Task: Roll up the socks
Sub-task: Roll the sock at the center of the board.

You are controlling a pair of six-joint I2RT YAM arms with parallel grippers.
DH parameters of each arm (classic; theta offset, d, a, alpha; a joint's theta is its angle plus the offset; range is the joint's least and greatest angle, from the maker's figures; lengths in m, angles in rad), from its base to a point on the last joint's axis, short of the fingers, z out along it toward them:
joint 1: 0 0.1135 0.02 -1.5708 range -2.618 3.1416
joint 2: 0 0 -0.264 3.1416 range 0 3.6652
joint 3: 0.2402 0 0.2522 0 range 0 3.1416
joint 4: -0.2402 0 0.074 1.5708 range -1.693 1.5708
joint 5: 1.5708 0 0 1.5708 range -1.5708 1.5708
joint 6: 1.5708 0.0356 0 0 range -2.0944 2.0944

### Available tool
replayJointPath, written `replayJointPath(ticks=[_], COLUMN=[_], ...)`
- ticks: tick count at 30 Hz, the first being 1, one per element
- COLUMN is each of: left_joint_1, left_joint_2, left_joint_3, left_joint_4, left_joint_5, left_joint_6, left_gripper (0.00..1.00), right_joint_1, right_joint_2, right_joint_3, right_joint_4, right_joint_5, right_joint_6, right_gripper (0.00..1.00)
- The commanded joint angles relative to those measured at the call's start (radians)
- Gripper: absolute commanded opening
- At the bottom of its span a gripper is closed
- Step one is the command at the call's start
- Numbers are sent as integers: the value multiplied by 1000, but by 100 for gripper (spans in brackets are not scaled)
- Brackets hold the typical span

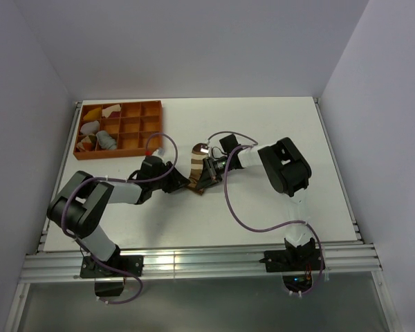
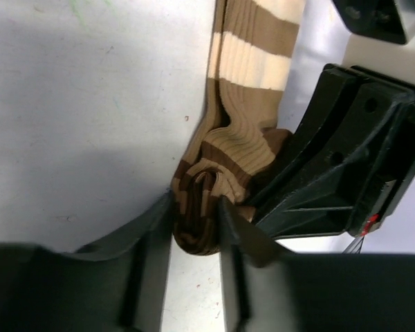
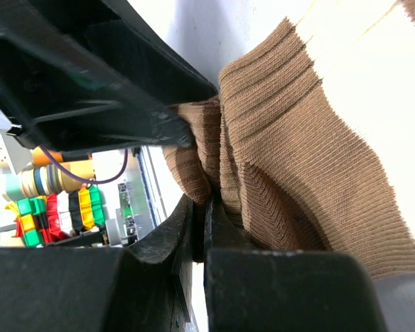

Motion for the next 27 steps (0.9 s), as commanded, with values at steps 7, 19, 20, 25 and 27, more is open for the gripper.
replayJointPath(ticks=[7,19,20,25,27], left_joint_1=[-14,-30,-36,-45,-45], left_joint_2=[22,2,8,30,41], left_joint_3=[50,197,223,283,304], left_joint_4=[-86,-354,-373,-480,-497], left_joint_5=[-6,-80,-86,-77,-72], left_joint_6=[28,116,128,151,160], left_gripper=[3,0,0,0,0], right_joint_1=[0,107,119,230,268], right_joint_2=[-35,-462,-489,-590,-602], right_joint_3=[-34,-241,-270,-333,-350], right_joint_4=[-56,143,157,223,237], right_joint_5=[219,612,644,871,940], right_joint_6=[-81,-199,-212,-314,-352], right_gripper=[0,51,54,58,59])
